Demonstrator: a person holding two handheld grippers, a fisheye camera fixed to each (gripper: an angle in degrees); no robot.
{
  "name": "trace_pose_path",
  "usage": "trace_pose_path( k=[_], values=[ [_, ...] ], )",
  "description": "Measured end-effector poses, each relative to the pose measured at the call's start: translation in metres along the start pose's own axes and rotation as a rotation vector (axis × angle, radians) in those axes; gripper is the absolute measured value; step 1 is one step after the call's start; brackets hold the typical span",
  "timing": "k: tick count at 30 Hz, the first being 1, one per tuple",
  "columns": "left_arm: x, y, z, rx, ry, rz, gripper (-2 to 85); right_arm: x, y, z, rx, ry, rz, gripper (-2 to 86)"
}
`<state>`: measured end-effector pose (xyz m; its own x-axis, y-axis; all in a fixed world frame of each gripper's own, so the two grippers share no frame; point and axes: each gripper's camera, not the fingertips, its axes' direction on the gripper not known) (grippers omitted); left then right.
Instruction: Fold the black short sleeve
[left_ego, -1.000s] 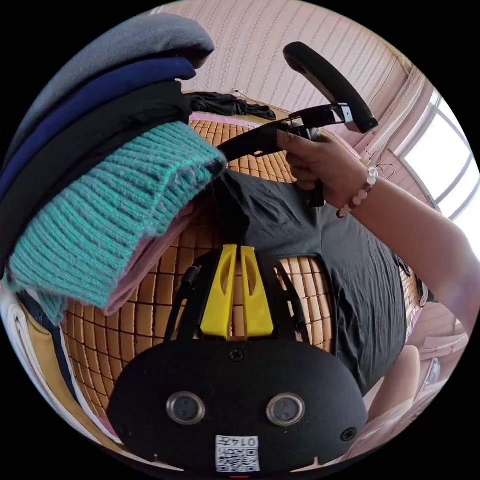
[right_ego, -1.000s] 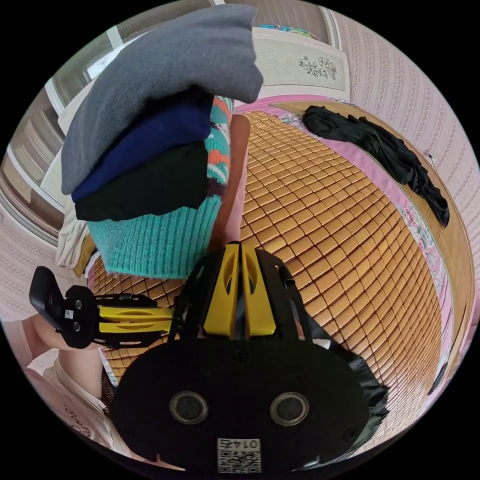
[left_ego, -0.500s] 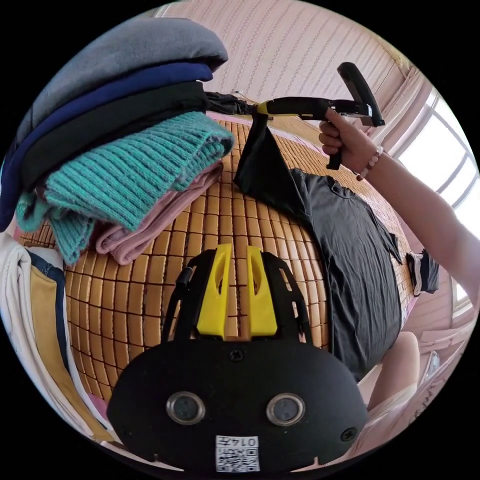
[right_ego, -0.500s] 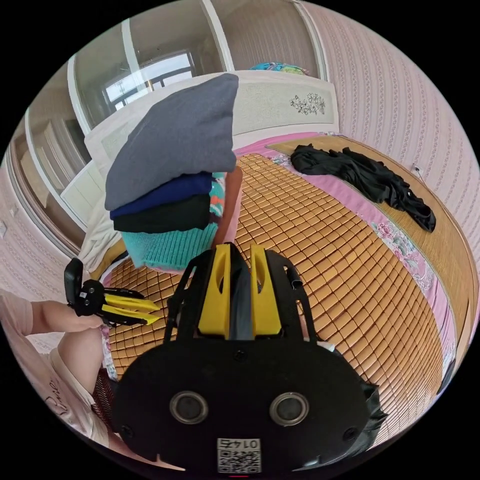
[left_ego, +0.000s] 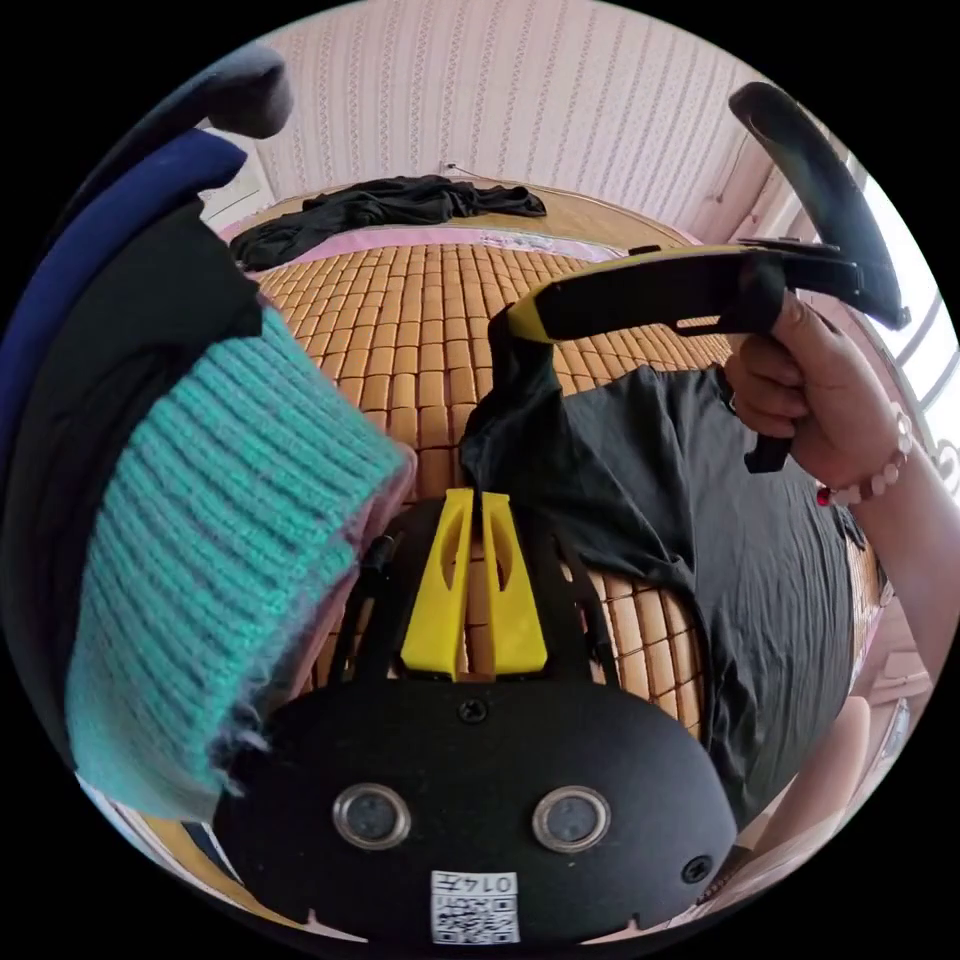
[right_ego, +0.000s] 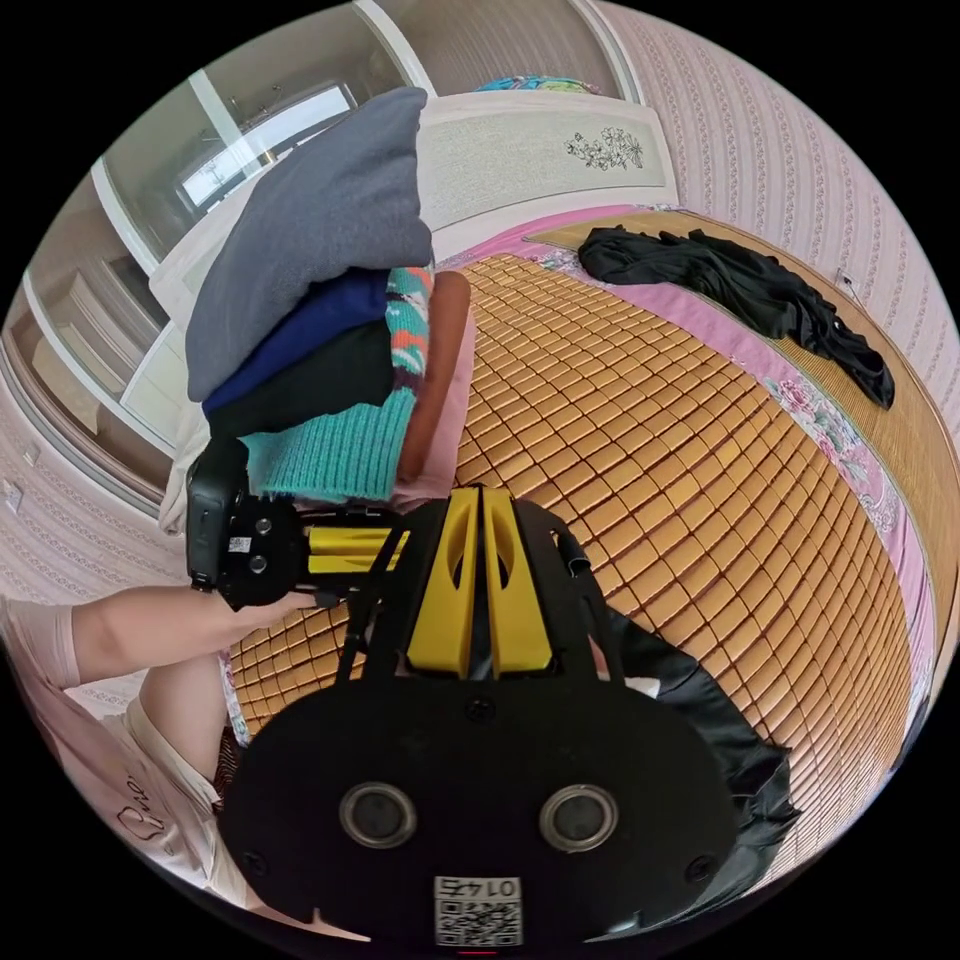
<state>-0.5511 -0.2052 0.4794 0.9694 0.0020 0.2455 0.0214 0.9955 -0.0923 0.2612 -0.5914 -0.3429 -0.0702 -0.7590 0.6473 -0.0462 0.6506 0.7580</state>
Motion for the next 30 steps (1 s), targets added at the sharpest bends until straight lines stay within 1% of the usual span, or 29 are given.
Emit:
trace_pose_path(
  k=[1, 2, 5, 7, 9, 12, 15, 19, 20, 22, 24, 25, 27, 30],
  values=[
    [0.002, 0.006, -0.008, -0.001, -0.033, 0.005, -0.4, 0.003, -0.003, 0.001, 0.01, -0.013, 0.014, -0.8],
    [0.003, 0.018, -0.02, 0.031, -0.032, 0.012, -0.6, 0.005, -0.005, 0.002, 0.016, -0.023, 0.021, -0.8],
    [0.0, 0.055, -0.04, 0.043, -0.002, 0.016, -0.8, 0.003, -0.013, 0.019, 0.01, -0.064, 0.051, -0.6],
    [-0.005, 0.073, -0.044, 0.036, -0.004, -0.003, -0.8, -0.005, -0.02, 0.048, -0.085, -0.059, 0.079, -0.5],
    [-0.008, 0.086, -0.04, 0.011, 0.001, -0.013, -0.6, -0.008, -0.021, 0.065, -0.117, -0.043, 0.12, -0.4],
    [-0.01, 0.095, -0.032, -0.014, -0.026, -0.025, 0.4, -0.005, -0.022, 0.072, -0.098, -0.044, 0.162, 0.1],
    [-0.017, 0.098, -0.03, -0.007, -0.013, -0.067, 3.2, 0.009, -0.027, 0.064, -0.089, -0.114, 0.182, 1.8],
    [-0.024, 0.108, -0.034, 0.026, 0.037, -0.102, 4.9, 0.046, -0.027, 0.039, -0.006, -0.267, 0.277, 8.3],
    [-0.025, 0.11, -0.035, 0.027, 0.033, -0.102, 5.1, 0.051, -0.026, 0.035, 0.0, -0.289, 0.284, 8.4],
    [-0.025, 0.114, -0.036, 0.02, 0.021, -0.105, 5.2, 0.066, -0.016, 0.014, 0.109, -0.321, 0.309, 8.5],
    [-0.026, 0.119, -0.038, 0.031, 0.043, -0.111, 5.1, 0.071, -0.011, 0.005, 0.133, -0.344, 0.294, 8.1],
    [-0.027, 0.121, -0.038, 0.037, 0.072, -0.111, 5.1, 0.073, -0.012, 0.009, 0.067, -0.383, 0.266, 7.9],
    [-0.025, 0.119, -0.037, 0.034, 0.086, -0.106, 5.2, 0.07, -0.014, 0.017, -0.033, -0.382, 0.233, 7.6],
    [-0.02, 0.106, -0.035, 0.063, 0.056, -0.076, 6.3, 0.061, -0.011, 0.019, -0.034, -0.28, 0.202, 6.3]
  ],
)
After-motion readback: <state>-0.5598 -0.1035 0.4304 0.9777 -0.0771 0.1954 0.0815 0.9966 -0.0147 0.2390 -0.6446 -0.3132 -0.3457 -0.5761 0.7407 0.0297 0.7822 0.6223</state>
